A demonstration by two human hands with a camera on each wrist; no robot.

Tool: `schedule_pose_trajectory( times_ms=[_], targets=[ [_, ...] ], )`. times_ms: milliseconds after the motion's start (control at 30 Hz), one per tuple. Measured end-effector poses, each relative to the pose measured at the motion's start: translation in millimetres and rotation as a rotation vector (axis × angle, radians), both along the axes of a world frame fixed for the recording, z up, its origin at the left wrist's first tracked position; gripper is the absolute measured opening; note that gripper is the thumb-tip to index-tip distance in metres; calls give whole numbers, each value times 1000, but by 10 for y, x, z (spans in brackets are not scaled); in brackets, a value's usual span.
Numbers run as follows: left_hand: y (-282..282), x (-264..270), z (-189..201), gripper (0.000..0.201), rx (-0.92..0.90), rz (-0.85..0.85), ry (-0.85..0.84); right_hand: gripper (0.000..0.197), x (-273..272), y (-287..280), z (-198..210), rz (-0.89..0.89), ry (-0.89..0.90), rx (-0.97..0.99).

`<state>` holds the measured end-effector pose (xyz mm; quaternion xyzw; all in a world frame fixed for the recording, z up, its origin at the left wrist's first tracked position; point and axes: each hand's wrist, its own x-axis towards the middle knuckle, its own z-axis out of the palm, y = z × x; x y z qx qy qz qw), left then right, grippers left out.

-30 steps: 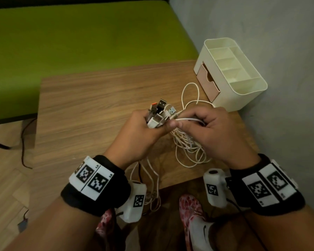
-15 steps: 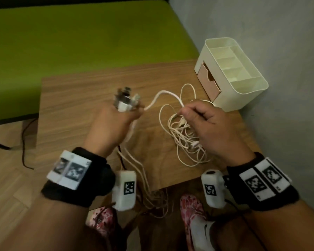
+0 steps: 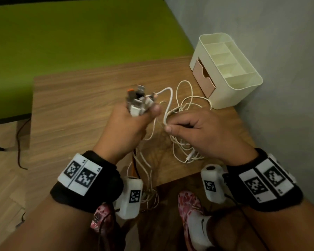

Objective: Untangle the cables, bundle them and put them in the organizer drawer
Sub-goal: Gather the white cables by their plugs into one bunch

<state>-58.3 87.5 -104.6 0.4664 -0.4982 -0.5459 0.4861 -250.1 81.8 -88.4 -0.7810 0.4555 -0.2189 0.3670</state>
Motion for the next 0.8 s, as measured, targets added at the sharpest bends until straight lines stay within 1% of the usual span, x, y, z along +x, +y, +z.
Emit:
schedule_pose_trajectory(
  times_ms=[67,133,200,300,333,400,433,467,533,600,633,667,700,733,767,800],
  targets=[
    [-38,57,6,14,58,67,120,13,5,22,5,11,25,3],
    [-58,95,5,19,91,65,131,12,8,41,6,0,31,13],
    [-37,85,19,28,116,-7,100,12,23,56,2,14,35,20],
    [18,-26,17,54,123,-119,58,11,68,71,-30,45,55,3],
    [31,-64,26,53,119,-128,43,11,82,74,-47,51,63,0],
    [47,-105,48,27,105,-130,32,11,102,80,-58,66,87,24],
    [48,-107,54,17,111,-135,39,10,98,77,-48,68,97,56],
    [47,-91,52,15,124,-147,60,10,78,71,-26,61,104,101],
    [40,-58,42,20,154,-203,109,20,9,46,37,13,77,216],
    [48,-46,35,17,166,-264,109,30,-54,13,91,-82,-12,301],
    [58,-51,30,14,171,-288,98,30,-63,-1,110,-140,-70,316],
    [67,-60,28,11,176,-315,85,25,-56,-7,130,-200,-120,317],
    [78,-61,8,20,171,-342,65,18,-38,-9,137,-251,-147,315],
    [84,-64,-15,33,160,-370,36,18,-23,-9,137,-288,-148,307],
    [85,-72,-36,40,141,-386,3,23,-10,-8,124,-302,-139,296],
    [93,-92,-34,37,115,-390,-28,28,-1,2,108,-298,-133,294]
  ],
)
